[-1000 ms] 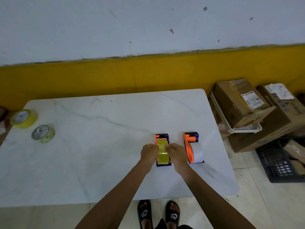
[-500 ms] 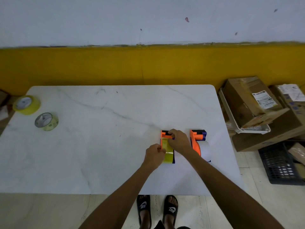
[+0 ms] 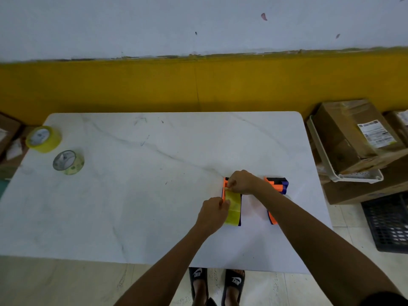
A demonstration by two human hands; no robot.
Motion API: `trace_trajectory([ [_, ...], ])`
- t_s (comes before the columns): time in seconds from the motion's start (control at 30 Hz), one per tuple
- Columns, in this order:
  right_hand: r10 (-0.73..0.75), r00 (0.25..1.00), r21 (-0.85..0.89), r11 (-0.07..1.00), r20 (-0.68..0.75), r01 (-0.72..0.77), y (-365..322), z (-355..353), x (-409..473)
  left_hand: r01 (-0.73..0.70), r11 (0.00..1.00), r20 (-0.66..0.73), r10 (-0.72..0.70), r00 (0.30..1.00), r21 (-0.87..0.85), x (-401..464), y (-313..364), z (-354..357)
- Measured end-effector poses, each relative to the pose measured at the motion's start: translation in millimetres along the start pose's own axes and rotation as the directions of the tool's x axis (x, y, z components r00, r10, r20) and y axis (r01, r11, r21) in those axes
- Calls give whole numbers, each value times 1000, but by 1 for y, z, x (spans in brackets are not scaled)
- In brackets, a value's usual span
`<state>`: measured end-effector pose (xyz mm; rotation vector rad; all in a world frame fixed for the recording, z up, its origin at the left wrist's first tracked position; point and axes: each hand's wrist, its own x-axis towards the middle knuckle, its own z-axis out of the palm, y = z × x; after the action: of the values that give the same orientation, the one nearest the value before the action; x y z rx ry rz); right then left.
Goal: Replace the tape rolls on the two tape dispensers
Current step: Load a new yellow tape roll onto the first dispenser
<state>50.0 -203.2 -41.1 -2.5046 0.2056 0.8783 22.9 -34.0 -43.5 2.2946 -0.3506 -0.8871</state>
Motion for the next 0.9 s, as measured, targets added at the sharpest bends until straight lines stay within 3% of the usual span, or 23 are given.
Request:
trace_trajectory([
  [0.13, -3, 997, -10, 1000, 73, 4, 6, -6, 7, -22, 999, -5, 22, 1000, 25, 0, -2, 0],
  [0.4, 16, 987, -49, 999, -159, -24, 7, 7, 1, -25, 997, -4, 26, 1000, 72, 6, -2, -2],
  [0.63, 79, 970, -67, 993, -228, -97, 11, 19, 1, 52, 947, -23, -47, 999, 316, 1, 12, 4],
  [0.8, 86, 957, -113, 986, -277, -122, 12, 14, 4, -6, 843, -59, 45, 997, 538, 3, 16, -3],
  [0.9, 87, 952, -138, 982, -292, -132, 11, 17, 8, -12, 814, -68, 63, 996, 581, 9, 17, -11],
])
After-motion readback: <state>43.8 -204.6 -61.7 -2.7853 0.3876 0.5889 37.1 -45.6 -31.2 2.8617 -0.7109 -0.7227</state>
